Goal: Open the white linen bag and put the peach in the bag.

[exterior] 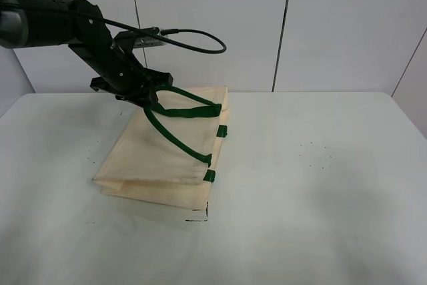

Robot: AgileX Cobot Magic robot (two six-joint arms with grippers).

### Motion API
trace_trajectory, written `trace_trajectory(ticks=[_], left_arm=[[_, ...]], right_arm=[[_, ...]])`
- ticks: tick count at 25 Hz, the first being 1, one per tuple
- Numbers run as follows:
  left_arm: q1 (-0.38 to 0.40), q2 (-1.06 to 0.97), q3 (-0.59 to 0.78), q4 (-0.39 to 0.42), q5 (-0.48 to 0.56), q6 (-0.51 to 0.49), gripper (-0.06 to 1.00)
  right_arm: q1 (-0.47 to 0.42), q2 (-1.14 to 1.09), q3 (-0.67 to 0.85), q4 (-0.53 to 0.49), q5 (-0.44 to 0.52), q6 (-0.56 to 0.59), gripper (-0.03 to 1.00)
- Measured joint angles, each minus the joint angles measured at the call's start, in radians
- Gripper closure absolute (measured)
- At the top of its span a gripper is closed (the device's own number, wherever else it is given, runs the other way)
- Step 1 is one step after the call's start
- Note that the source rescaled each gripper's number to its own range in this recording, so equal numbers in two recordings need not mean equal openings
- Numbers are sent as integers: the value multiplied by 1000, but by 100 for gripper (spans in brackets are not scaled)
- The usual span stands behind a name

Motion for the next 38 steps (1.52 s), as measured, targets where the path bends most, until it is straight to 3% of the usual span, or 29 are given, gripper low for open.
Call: trace_trajectory(ticks=[2, 3, 6, 10, 17, 20, 31, 38], left_arm=[[0, 0, 0, 0, -2, 0, 13], [0, 0, 0, 4, -2, 0, 5], [0, 0, 0, 60, 8, 0, -3], [34, 0, 0, 144, 72, -20, -6], [224, 0, 0, 166, 179, -31, -5], [270, 0, 0, 168, 234, -27, -5], [251, -19, 22, 111, 479, 18, -3], [237, -195, 241, 105, 498, 23, 0]], right_arm=[[0, 0, 0, 0, 0, 0, -3], [0, 0, 0, 0, 0, 0, -3], [0, 0, 0, 0, 0, 0, -3], [0, 0, 0, 0, 0, 0, -3], [0, 0, 0, 0, 0, 0, -3], [0, 0, 0, 0, 0, 0, -3], [0, 0, 0, 0, 0, 0, -3], [0, 0, 0, 0, 0, 0, -3]])
